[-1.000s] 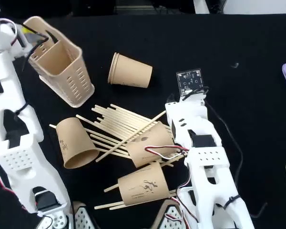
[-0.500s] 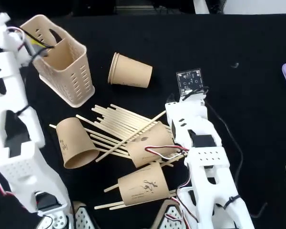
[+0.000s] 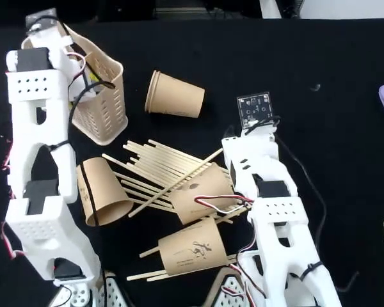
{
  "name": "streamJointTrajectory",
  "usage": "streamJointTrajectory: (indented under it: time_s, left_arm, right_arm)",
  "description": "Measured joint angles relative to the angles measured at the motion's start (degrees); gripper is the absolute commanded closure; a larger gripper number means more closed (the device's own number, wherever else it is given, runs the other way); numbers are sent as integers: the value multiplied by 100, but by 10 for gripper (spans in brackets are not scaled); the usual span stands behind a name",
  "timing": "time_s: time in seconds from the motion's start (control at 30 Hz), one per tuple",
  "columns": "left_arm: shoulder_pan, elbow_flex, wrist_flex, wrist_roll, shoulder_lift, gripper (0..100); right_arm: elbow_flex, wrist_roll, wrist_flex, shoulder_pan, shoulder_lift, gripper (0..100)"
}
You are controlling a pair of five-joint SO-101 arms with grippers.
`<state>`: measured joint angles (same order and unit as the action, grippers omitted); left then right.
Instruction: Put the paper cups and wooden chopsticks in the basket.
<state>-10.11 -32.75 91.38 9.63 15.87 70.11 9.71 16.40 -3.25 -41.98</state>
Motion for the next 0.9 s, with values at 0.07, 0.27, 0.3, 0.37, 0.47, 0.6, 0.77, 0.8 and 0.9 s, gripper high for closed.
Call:
streamJointTrajectory:
  time_s: [0.07,0.27,0.3,0.37,0.47,0.6,0.77,0.8,0.9]
  left_arm:
    - [62,0,-167,0,0,945]
    - [343,9,-651,-132,9,970]
    - [378,9,-703,-264,9,970]
    - [466,9,-730,-659,9,970]
    - [554,9,-738,-1257,9,970]
    - [554,9,-738,-1653,9,970]
    - [554,9,-738,-2031,9,970]
    - [545,9,-738,-2119,9,970]
    - [545,9,-738,-2400,9,970]
  right_arm:
    - [0,0,0,0,0,832]
    - [0,0,0,0,0,832]
    - [0,0,0,0,0,832]
    - [0,0,0,0,0,832]
    - [0,0,0,0,0,832]
    - [0,0,0,0,0,832]
    - [0,0,0,0,0,832]
    - [0,0,0,0,0,832]
    - [0,0,0,0,0,832]
